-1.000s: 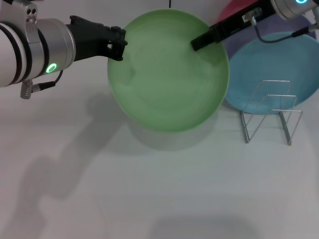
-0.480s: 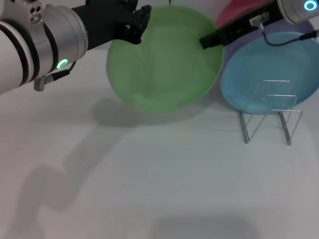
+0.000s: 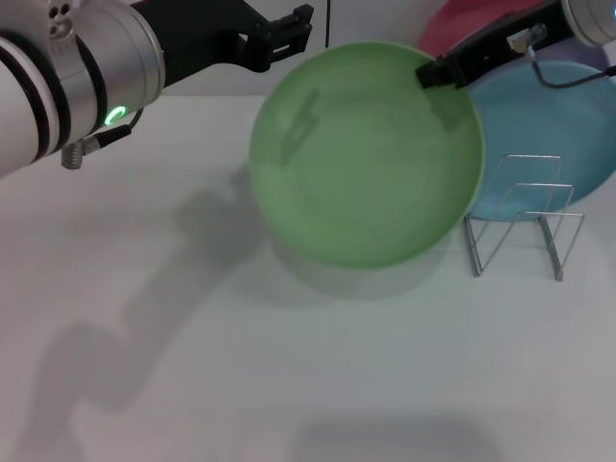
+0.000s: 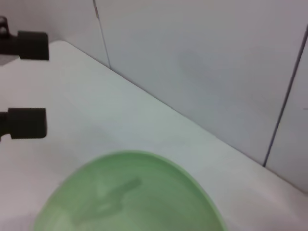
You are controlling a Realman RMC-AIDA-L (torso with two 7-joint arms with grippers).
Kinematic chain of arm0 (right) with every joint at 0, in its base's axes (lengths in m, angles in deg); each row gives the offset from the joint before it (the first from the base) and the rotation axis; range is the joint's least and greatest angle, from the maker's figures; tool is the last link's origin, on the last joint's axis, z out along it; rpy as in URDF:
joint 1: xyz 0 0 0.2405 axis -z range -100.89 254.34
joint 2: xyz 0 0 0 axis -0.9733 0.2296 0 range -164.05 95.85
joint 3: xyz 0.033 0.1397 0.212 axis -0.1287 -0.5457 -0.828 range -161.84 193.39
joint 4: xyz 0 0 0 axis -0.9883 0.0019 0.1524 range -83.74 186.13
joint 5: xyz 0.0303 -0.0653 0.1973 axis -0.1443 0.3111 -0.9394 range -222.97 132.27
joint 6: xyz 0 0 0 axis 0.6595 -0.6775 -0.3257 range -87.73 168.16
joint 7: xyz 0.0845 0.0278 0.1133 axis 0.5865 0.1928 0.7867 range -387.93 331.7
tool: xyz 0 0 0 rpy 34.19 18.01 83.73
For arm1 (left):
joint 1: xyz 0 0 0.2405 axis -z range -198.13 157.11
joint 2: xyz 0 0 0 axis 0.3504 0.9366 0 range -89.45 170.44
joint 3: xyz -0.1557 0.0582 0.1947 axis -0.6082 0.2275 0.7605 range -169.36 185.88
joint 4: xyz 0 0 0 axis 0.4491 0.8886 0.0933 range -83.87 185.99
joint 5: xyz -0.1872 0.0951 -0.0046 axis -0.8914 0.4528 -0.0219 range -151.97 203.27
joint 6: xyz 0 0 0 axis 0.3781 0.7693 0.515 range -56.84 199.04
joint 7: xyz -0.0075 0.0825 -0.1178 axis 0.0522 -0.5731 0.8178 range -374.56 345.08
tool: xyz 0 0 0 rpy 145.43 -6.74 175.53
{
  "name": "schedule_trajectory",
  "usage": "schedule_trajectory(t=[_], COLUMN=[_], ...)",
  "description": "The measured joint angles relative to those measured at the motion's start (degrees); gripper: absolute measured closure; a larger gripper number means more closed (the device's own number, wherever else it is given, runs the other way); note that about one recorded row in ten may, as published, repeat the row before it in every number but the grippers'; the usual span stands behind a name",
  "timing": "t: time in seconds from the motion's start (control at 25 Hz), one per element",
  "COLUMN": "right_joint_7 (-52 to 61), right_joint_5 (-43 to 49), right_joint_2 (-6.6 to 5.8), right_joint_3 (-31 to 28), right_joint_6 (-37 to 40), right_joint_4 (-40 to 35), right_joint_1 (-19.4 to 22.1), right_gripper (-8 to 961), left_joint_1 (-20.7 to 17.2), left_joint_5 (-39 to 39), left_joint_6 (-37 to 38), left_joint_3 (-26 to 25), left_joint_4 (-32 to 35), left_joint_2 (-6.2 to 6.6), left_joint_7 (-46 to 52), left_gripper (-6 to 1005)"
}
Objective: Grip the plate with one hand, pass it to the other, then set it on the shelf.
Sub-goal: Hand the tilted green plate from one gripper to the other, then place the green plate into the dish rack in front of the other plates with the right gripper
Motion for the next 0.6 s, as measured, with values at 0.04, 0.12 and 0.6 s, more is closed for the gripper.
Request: schedule_trajectory(t=[0.04, 0.12, 0.6], right_joint_7=[-0.3, -1.6, -18.7], right_joint_5=[0.3, 0.9, 4.0], right_joint_2=[-0.05, -0.09, 0.43], right_joint_3=[0.1, 0.2, -2.2], right_joint_6=[0.1, 0.4, 4.4], right_joint_4=[-1.0, -3.0, -19.0], right_joint_1=[0.3, 0.8, 4.3], right_gripper=[904, 916, 917], left_joint_1=[0.0, -0.5, -11.7], left_joint_5=[0.0, 0.1, 1.1], left_joint_6=[0.0, 0.8, 37.8], left_joint_3=[0.0, 0.0, 7.6], left_joint_4=[0.0, 0.2, 10.8], left_joint_2=[0.0, 0.02, 0.08], left_joint_7=[0.0, 0.0, -3.5], left_gripper=[401, 348, 130])
